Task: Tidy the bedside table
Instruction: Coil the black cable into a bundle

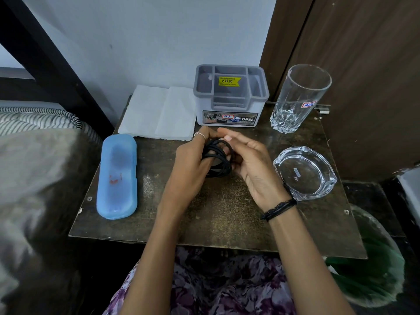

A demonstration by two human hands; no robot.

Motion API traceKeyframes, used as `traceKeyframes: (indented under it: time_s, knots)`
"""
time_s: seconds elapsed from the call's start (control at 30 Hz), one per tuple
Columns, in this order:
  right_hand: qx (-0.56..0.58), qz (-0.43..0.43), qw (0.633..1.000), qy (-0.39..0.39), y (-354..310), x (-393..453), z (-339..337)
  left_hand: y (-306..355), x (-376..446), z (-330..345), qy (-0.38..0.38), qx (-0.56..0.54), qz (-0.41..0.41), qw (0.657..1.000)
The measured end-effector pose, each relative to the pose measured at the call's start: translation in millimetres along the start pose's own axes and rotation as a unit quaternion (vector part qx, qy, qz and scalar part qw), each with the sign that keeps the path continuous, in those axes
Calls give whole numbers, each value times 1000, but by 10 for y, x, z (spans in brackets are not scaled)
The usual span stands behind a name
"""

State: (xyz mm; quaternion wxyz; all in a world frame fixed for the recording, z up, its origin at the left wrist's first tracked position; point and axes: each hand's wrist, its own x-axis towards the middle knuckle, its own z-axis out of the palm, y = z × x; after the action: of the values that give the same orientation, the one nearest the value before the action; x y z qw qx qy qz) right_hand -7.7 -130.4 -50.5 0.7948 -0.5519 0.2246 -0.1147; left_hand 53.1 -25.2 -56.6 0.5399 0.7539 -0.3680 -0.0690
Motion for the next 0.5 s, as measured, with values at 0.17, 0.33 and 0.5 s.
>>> traceKeyframes:
  time_s: [0.17,0.33,0.5]
  knots:
    - [-58,-60,993,-79,-45,-56,58,-71,10,-59,71,37,-9,997]
    - [-196,-155,968,-36,8,-52,82,-30,-7,-21,89,85,-35,992]
    - [-256,-204,941,88,58,-36,113,39,4,70,102,100,-22,989]
